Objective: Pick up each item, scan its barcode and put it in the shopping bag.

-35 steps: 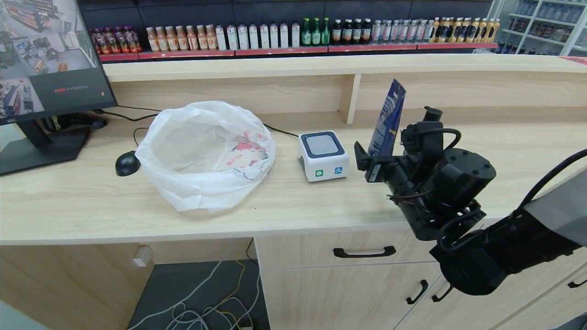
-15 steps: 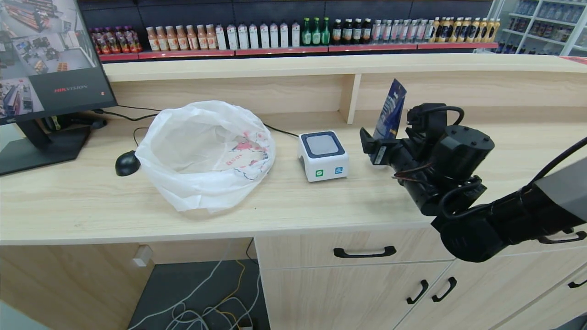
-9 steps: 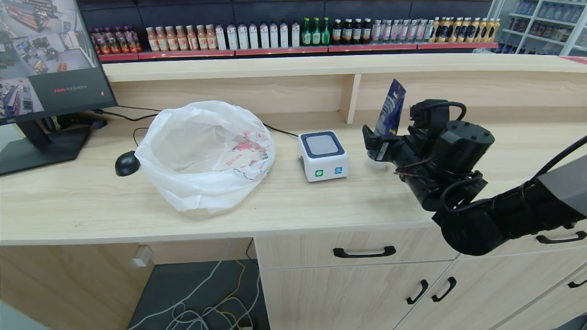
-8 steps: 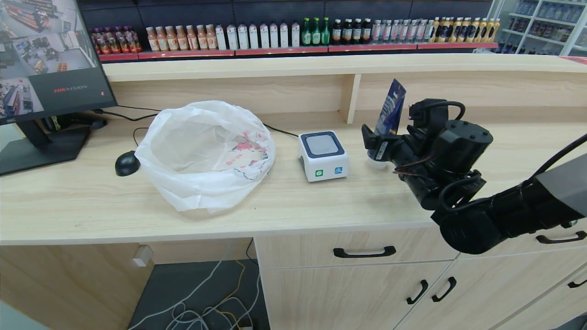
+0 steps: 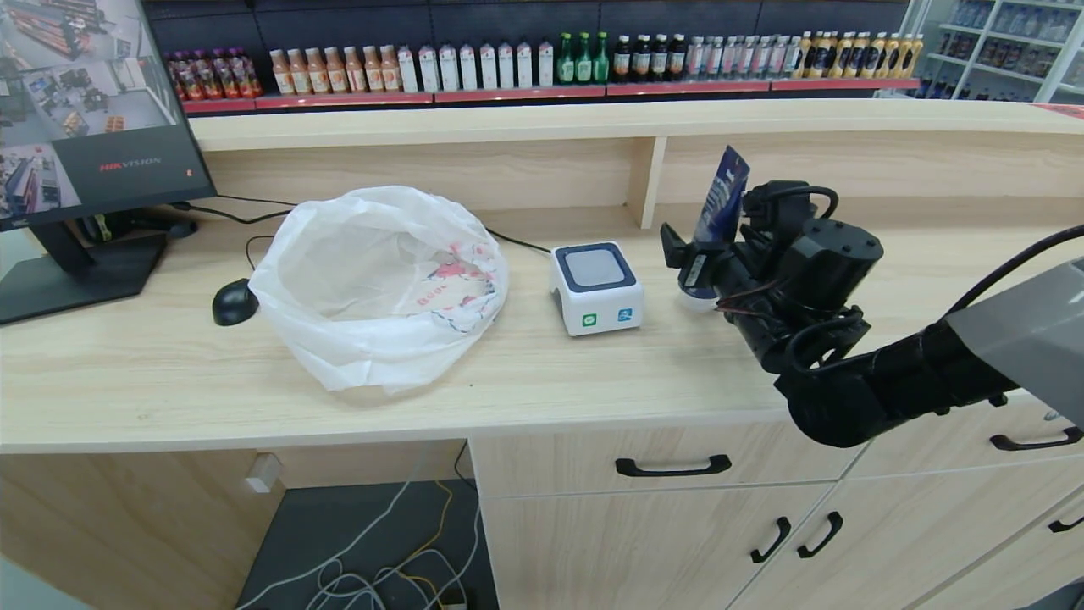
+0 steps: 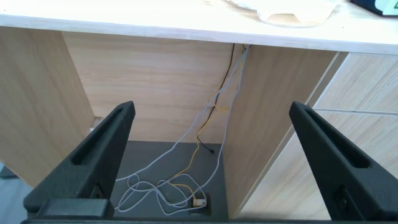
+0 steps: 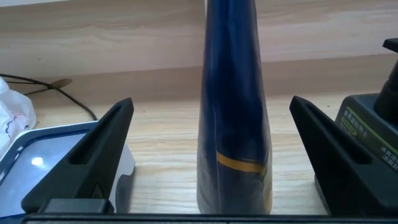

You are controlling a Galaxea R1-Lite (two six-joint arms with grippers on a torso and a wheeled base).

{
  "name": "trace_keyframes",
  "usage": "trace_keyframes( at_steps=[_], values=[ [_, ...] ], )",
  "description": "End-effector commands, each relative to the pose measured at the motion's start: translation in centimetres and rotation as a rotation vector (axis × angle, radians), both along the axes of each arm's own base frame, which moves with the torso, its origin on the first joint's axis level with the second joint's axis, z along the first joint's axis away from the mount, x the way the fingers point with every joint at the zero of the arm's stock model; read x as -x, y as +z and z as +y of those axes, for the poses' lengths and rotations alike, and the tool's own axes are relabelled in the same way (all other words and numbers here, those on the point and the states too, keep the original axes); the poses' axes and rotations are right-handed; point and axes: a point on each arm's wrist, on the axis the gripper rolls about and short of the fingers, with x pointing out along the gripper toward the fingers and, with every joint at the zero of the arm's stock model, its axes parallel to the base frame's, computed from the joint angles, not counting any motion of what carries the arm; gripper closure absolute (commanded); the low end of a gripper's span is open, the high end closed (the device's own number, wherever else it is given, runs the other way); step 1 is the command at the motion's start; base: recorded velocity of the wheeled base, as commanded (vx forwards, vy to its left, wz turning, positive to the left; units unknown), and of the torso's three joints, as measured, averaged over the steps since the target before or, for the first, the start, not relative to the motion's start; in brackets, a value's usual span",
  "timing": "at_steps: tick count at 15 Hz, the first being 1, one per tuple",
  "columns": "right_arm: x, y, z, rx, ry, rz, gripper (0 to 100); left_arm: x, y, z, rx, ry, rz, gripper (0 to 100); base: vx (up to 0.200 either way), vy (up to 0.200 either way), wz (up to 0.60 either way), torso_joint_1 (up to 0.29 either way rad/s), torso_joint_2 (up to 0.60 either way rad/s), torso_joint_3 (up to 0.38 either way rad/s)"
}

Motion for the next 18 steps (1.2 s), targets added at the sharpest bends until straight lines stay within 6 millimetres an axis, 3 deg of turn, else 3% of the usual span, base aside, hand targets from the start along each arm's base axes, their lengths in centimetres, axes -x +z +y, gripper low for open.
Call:
trace_keyframes(
  at_steps=[1,11,18],
  values=[
    [-0.4,-0.4,-0.3,0.004,-0.009,0.007,0,0.0,0.0,0.0,0.000,0.001,0.000,0,0.000,0.000,0.00,0.000,0.00,0.000],
    [-3.3,-0.6,-0.2,-0.002,-0.016,-0.011,0,0.0,0.0,0.0,0.000,0.001,0.000,0,0.000,0.000,0.00,0.000,0.00,0.000],
    [-3.4,-0.6,0.0,-0.004,-0.018,-0.012,0,0.0,0.0,0.0,0.000,0.001,0.000,0,0.000,0.000,0.00,0.000,0.00,0.000]
  ],
)
